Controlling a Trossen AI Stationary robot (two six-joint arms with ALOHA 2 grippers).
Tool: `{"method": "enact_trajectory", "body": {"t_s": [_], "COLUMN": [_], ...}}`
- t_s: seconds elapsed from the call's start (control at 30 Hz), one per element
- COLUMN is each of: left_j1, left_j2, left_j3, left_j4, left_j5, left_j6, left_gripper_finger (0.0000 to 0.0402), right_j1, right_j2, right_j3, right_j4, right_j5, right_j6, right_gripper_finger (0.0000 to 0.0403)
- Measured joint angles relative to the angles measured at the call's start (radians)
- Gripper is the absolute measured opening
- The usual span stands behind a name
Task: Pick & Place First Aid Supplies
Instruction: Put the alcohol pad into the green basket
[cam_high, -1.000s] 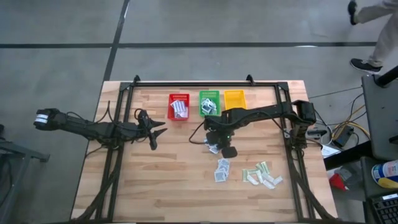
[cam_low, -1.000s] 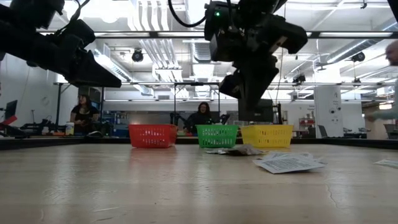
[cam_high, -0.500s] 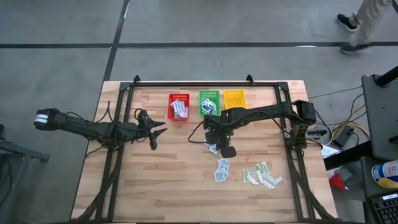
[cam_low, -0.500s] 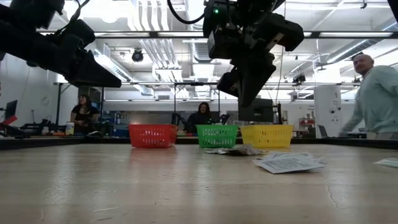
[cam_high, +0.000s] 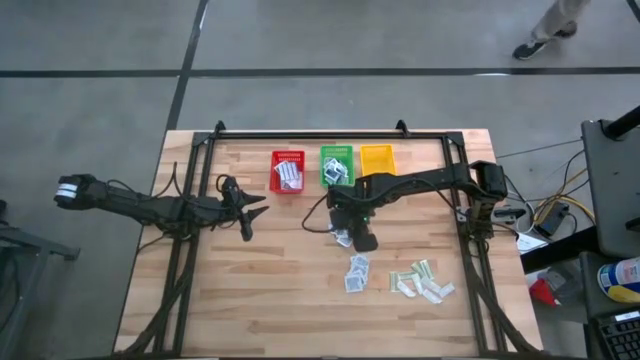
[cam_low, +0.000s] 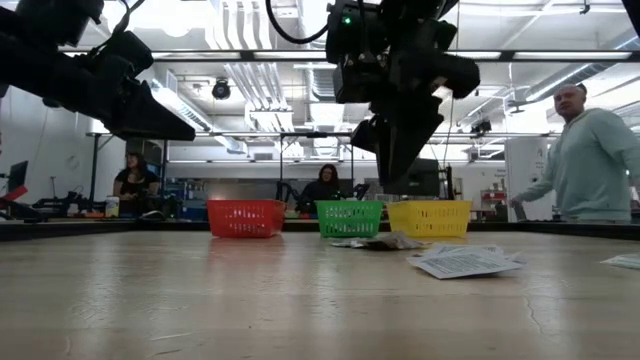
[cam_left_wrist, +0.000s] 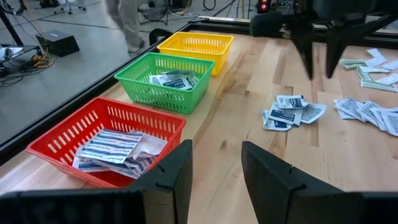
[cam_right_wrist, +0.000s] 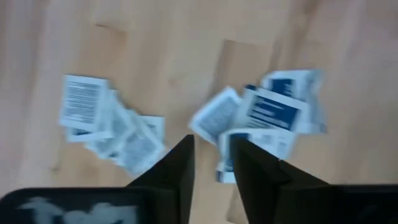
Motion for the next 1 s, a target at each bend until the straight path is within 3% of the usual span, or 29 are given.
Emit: {"method": "enact_trajectory", "body": {"t_s": [0.13, 0.53, 1.0], "left_j1": [0.0, 0.0, 0.0], "left_j2": [0.0, 0.0, 0.0], "left_j3": [0.0, 0.0, 0.0], "left_j4": [0.0, 0.0, -0.001], "left_j5": [0.0, 0.0, 0.0], "left_j6": [0.0, -0.003, -0.003], "left_gripper_finger": [0.0133, 0.0133, 0.0133], "right_j1": [-0.005, -0.002, -0.002], "right_j2": [0.0, 0.0, 0.001], "right_j3": [0.0, -0.046, -0.129], "right_j4": [0.002, 0.04, 0.164], "right_j5": [0.046, 0.048, 0.055], "right_j6": [0.015, 0.076, 0.119], "right_gripper_finger": [0.0134, 0.0198, 0.0203]}}
